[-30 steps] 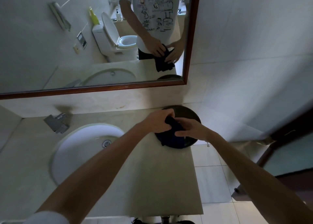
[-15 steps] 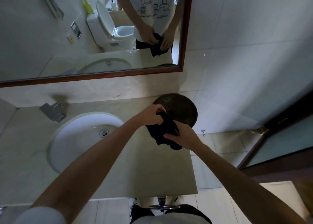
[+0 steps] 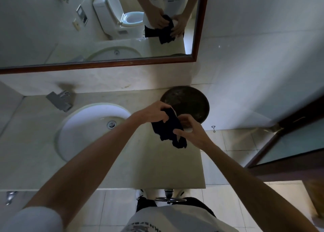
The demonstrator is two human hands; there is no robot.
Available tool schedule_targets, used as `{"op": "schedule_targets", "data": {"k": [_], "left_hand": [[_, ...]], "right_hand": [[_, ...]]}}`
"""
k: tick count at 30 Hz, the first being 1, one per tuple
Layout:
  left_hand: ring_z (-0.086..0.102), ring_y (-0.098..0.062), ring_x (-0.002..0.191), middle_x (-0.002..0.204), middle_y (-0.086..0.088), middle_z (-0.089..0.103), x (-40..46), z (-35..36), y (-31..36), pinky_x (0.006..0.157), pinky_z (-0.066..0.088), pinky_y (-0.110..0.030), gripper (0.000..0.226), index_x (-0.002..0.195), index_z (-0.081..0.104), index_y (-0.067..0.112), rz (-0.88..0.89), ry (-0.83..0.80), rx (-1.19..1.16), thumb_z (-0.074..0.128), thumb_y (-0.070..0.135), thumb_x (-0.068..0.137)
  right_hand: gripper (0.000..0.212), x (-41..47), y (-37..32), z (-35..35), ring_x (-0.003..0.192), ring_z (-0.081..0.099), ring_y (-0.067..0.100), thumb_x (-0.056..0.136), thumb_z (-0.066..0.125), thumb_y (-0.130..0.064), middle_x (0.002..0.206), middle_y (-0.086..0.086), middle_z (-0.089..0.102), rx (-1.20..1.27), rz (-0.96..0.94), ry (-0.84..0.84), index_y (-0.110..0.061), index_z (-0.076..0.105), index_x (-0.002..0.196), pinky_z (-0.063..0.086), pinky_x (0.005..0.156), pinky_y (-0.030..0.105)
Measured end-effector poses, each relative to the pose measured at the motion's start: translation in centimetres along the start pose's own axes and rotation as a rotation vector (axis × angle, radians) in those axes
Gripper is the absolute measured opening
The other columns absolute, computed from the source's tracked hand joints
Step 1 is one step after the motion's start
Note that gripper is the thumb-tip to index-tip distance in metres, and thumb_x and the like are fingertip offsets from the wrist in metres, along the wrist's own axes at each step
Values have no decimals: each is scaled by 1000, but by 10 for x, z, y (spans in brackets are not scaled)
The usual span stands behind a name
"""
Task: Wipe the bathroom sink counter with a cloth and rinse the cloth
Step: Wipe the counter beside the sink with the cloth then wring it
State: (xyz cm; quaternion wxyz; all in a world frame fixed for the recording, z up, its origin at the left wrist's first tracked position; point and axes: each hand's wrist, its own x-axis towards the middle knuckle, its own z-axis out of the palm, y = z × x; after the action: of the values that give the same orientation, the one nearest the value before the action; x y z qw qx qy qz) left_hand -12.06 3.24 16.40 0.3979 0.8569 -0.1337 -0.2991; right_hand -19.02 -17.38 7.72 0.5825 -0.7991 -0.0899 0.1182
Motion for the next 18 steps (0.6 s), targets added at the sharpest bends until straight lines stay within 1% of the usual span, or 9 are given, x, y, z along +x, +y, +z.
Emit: {"op": "schedule_targets", "data": {"k": [2, 4, 5, 7, 9, 12, 14, 16, 18], "left_hand": [[69, -19, 85, 94, -9, 73, -1, 2, 2, 72, 57, -27, 34, 91, 74, 20, -45, 24, -85, 55, -2, 74], [65, -22, 78, 85, -14, 69, 2, 8, 3, 66, 53, -29, 26, 89, 69, 2, -112, 41, -129, 55, 3, 67], [61, -23, 73, 78, -13, 64, 6, 14, 3, 63, 49, -29, 20, 82, 62, -3, -165, 46, -145, 53, 4, 65], [52, -24, 71, 74, -8, 54, 15, 29, 2, 57, 41, -28, 5, 67, 48, 5, -288, 53, -178, 50, 1, 66], [49, -24, 69, 75, -8, 50, 28, 47, -2, 53, 37, -28, 15, 63, 40, 12, -375, 72, -193, 51, 2, 67], [51, -22, 61, 69, -5, 51, 44, 74, -13, 52, 40, -27, 13, 64, 47, 16, -448, 104, -287, 57, 11, 70], [57, -21, 70, 78, -6, 58, 52, 88, -24, 62, 47, -29, 5, 74, 57, 14, -430, 113, -410, 61, 14, 78], [59, -17, 82, 88, -3, 63, 54, 95, -38, 73, 47, -28, 5, 88, 66, 16, -362, 167, -422, 63, 20, 86], [61, -14, 86, 95, 0, 67, 49, 95, -59, 78, 47, -27, 14, 99, 72, 18, -302, 241, -262, 65, 27, 91]], "right_hand": [[68, 2, -4, 4, 111, 64, 6, 79, 80, -47, 122, -15, 63, 18, 47, -90, -29, 47, 135, 56, 95, 33], [72, 2, -3, 12, 110, 62, 2, 77, 80, -52, 122, -18, 62, -20, 61, -65, -32, 44, 137, 56, 96, 35], [71, 0, -3, 16, 108, 60, -3, 79, 79, -52, 121, -23, 60, -53, 62, -29, -32, 43, 138, 55, 96, 32], [71, -9, 0, 23, 103, 54, -10, 83, 76, -48, 120, -29, 52, -118, 82, 48, -31, 40, 142, 49, 92, 14], [74, -18, 7, 28, 108, 51, -2, 88, 71, -47, 126, -23, 49, -197, 95, 121, -29, 33, 148, 39, 89, 5], [67, -31, 27, 28, 118, 59, 14, 96, 61, -44, 138, -7, 58, -262, 100, 211, -32, 28, 152, 42, 98, 20], [60, -40, 46, 21, 121, 59, 20, 98, 60, -39, 139, 0, 59, -277, 186, 277, -30, 33, 151, 41, 103, 27], [54, -48, 70, 12, 122, 58, 24, 99, 58, -36, 139, 3, 59, -326, 270, 327, -25, 39, 148, 42, 106, 35], [51, -52, 95, 7, 112, 62, 31, 100, 55, -35, 133, 8, 58, -471, 354, 339, -20, 41, 147, 50, 94, 40]]}}
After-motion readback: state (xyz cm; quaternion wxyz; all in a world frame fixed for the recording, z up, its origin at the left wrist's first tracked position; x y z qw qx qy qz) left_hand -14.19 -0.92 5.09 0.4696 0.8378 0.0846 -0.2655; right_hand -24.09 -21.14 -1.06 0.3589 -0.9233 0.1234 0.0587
